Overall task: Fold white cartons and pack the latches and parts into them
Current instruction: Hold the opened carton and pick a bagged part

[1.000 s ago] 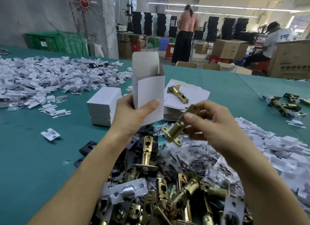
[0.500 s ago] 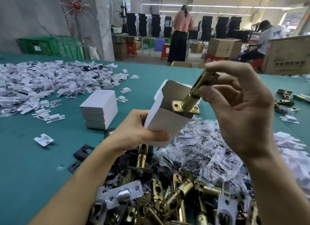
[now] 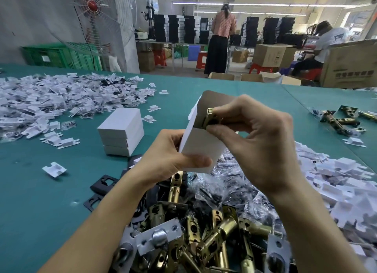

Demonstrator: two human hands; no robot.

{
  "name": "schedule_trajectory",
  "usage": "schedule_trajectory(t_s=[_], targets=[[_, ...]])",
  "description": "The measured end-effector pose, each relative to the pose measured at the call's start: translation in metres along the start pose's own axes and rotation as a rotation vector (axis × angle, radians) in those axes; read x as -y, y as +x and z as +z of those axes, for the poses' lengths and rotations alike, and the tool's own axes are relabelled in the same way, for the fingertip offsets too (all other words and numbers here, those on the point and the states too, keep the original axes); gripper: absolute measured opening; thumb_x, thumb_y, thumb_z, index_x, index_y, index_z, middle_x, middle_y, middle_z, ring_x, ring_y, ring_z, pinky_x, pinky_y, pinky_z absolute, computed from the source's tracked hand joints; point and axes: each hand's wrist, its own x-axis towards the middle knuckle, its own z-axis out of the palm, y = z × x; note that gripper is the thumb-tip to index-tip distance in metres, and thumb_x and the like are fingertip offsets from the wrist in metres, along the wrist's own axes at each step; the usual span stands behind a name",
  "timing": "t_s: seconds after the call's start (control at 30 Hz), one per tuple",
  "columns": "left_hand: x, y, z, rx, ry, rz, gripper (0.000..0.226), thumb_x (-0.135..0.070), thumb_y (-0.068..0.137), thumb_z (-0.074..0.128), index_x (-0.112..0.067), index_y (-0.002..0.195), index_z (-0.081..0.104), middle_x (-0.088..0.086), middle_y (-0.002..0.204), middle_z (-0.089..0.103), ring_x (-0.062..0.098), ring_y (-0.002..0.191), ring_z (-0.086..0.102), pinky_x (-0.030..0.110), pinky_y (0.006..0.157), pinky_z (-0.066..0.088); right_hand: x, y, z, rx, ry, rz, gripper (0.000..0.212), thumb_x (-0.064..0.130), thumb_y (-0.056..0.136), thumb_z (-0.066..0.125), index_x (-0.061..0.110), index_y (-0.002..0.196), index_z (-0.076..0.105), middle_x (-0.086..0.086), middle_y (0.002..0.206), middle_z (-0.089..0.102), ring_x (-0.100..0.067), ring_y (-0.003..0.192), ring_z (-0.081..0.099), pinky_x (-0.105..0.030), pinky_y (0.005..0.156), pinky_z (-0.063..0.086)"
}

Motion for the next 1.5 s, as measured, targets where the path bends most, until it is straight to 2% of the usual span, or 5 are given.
schedule_trajectory(t_s=[0.3,0.53,0.83,1.03,1.5], targets=[[-0.001,-0.001,0.002,-0.060,-0.052,0.021,0.027,-0.015,0.064,0.087,-0.021,0.090,0.080,0.009,0.092,0.077,0.020,0.084,0.072,0.037,0.078,0.062,-0.006,-0.004,-0.004,0.106,-0.418,0.044,0.010,0.034,0.090,0.068,0.028,0.093,0.076,0.005,0.116,0.056,-0.017,0.116,0.041,-0.027,0.090,0.024],[-0.004,0.002,-0.008,-0.227,-0.381,0.131,0.047,-0.034,0.042,0.099,-0.029,0.084,0.080,-0.004,0.091,0.077,0.013,0.090,0.073,0.032,0.074,0.060,-0.004,-0.004,-0.016,0.122,-0.104,0.307,0.003,0.030,0.091,0.066,0.029,0.094,0.065,0.016,0.082,0.065,-0.002,0.079,0.063,-0.024,0.070,0.054],[-0.005,0.003,-0.006,-0.250,-0.384,0.143,0.042,-0.031,0.048,0.096,-0.035,0.087,0.080,-0.005,0.094,0.077,0.014,0.095,0.073,0.029,0.075,0.060,-0.058,-0.025,-0.070,0.481,-0.917,0.785,0.027,0.017,0.089,0.059,0.020,0.114,0.069,-0.007,0.120,0.068,-0.031,0.113,0.059,-0.043,0.094,0.051],[0.002,0.005,-0.002,-0.347,-0.184,0.122,0.042,-0.029,0.050,0.089,-0.017,0.088,0.075,0.001,0.090,0.077,0.014,0.088,0.072,0.025,0.071,0.059,-0.072,-0.037,-0.089,0.621,-1.140,0.919,0.022,0.030,0.080,0.067,0.013,0.071,0.056,-0.003,0.075,0.058,-0.027,0.087,0.059,-0.031,0.075,0.049],[0.014,0.009,-0.002,-0.349,-0.068,0.114,0.031,-0.013,0.056,0.090,-0.011,0.084,0.076,0.004,0.081,0.075,0.024,0.080,0.071,0.041,0.071,0.060,-0.012,-0.002,-0.061,0.039,-0.292,0.350,0.014,0.024,0.084,0.073,0.036,0.087,0.067,0.007,0.084,0.072,-0.009,0.064,0.069,-0.023,0.060,0.058]])
